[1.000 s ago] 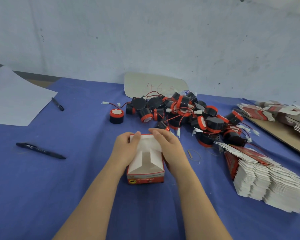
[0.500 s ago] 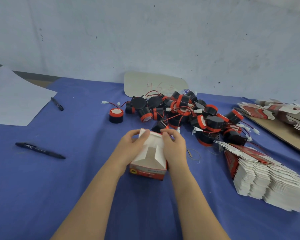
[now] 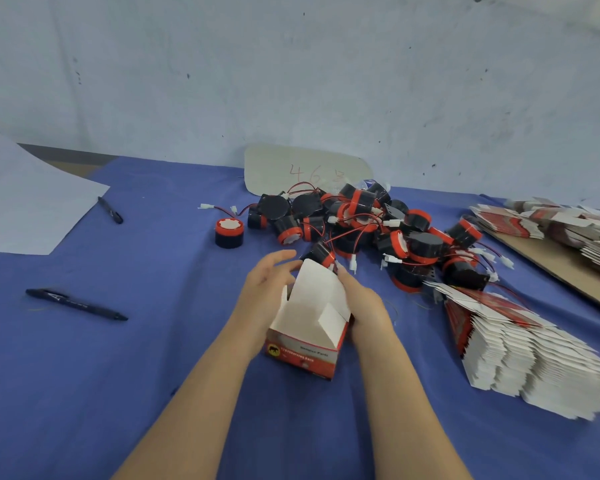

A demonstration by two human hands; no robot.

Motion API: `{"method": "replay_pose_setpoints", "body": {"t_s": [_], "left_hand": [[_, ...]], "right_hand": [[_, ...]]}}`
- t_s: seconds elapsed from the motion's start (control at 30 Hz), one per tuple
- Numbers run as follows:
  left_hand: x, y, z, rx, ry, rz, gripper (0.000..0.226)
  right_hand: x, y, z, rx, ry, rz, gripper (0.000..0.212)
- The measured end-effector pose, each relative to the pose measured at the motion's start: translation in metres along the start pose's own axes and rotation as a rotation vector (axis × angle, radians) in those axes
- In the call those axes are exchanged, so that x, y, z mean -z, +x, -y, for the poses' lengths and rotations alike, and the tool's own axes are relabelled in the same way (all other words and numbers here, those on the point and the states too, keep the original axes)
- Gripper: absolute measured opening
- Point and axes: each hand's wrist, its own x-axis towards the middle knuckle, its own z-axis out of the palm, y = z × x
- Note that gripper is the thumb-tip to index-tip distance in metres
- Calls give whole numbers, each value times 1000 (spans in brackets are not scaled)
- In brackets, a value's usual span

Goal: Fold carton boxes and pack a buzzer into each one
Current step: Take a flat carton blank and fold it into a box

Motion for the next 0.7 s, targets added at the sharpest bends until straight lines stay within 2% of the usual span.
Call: {"method": "replay_pose_setpoints", "body": {"t_s": [0.03,0.1,0.2,0.23,0.33,0.4,0.43,0.5,0.6,0.67,0.7], "left_hand": [[5,0,-2,57,-55,52,33],[17,-1,-7,138,-119,175,34],[32,0,-9,153,95,243,38],[34,0,-8,156,163,246,40],[39,1,-3,197,213,230,38],[40,0,-1,218,235,229,31],[39,-1,0,219,320,248,30],[35,-3,1,198,593,352,38],[34,-6,3,163,875,481,63],[40,-8,3,131,911,546,72],[43,-8,4,127,866,555,70]], "right_hand": [[0,-1,1,-53,56,32,33],[-1,-1,0,-27,93,28,33],[-1,-1,-2,98,80,-95,58],[-1,-1,-3,138,54,-121,58],[-5,-1,-6,302,-25,-159,50],[-6,1,-10,442,-95,-244,49],[-6,1,-11,496,-131,-301,43],[-5,3,-11,522,-184,-379,29],[-3,9,-11,512,-232,-396,23],[-3,9,-12,523,-207,-381,23],[-4,9,-12,530,-191,-371,23]]}}
